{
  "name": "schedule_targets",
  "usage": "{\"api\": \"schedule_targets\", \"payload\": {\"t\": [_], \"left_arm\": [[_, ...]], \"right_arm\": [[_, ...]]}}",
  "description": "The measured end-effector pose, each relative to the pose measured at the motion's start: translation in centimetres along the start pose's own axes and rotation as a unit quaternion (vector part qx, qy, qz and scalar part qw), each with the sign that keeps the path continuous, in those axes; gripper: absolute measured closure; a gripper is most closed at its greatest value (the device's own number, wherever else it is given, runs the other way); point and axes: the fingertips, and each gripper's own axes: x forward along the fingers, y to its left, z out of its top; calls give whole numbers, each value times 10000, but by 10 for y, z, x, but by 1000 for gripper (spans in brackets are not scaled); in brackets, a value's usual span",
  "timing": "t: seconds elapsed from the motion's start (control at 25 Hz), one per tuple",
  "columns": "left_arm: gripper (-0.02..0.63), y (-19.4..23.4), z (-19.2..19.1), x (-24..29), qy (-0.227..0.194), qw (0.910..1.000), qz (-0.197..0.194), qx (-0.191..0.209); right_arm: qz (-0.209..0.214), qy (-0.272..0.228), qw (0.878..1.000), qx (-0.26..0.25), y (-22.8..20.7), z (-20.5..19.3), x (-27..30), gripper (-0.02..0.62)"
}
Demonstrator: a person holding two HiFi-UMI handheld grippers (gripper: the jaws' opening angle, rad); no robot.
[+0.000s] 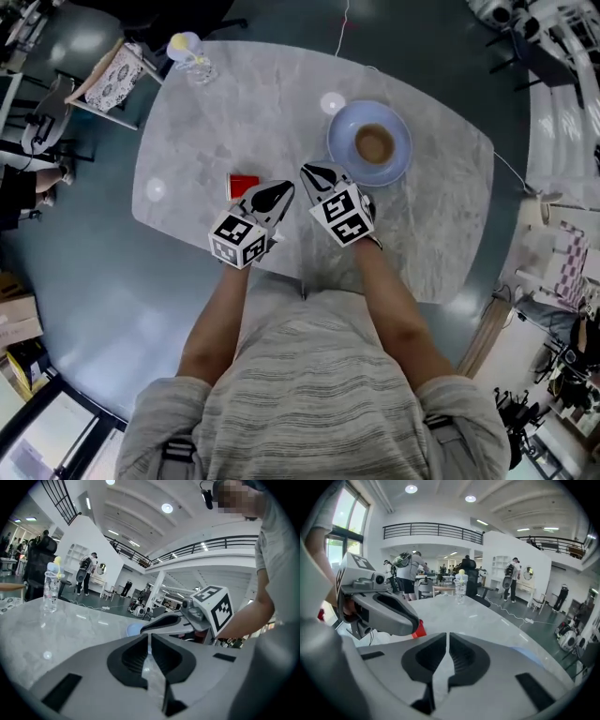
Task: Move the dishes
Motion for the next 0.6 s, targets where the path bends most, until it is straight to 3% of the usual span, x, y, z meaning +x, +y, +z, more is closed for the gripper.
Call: {"api": "schedule_targets", "payload": {"t": [0.28, 0.6], "left_arm": [[571, 30, -12, -58, -108, 9986, 508, -42], [571, 56, -28, -112, -289, 9943, 1000, -211]], "right_arm": [[873, 438, 9878, -1210, 65, 17, 40, 559], [1699, 841, 9432, -2728, 116, 32, 75, 522]]}}
